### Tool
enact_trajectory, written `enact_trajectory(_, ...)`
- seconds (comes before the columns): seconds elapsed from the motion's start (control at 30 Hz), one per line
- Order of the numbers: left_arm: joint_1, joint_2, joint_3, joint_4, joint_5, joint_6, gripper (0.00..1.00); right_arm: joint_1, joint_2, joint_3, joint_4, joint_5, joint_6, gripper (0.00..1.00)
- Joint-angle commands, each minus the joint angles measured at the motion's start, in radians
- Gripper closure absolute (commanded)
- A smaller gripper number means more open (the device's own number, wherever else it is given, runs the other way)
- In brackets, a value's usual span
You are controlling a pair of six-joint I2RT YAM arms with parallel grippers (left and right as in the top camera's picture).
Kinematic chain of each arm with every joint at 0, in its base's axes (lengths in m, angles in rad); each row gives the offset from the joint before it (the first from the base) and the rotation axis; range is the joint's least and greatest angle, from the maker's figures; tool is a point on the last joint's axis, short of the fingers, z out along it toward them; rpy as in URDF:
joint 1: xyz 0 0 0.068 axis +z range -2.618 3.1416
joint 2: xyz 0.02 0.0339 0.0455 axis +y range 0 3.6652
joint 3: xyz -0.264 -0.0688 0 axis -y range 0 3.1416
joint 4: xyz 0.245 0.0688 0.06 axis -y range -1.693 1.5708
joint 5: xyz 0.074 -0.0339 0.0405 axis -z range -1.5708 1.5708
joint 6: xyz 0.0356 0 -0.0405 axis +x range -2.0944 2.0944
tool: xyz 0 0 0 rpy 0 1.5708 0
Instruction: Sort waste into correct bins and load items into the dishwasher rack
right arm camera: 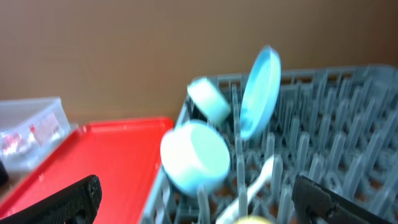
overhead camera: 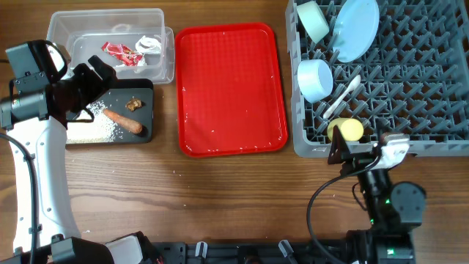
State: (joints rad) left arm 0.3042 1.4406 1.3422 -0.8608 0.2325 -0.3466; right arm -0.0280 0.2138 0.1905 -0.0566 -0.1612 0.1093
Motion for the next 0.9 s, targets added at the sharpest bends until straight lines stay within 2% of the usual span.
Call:
enact_trajectory(0.0,0.005,0.0,0.006,0.003,0.001,-0.002,0.0,0.005,-0.103,-0.113,0.035,-0.031,0.052,0.0)
enact_trajectory(0.17,0.005,0.0,0.006,0.003,0.001,-0.002,0.0,0.005,-0.208,-0.185,0.074,0.003,0.048,0.0)
enact_trajectory(0.87,0.005,0.0,0.006,0.003,0.001,-0.002,0.0,0.005,-0.209,-0.185,0.068,0.018,0.048,0.0)
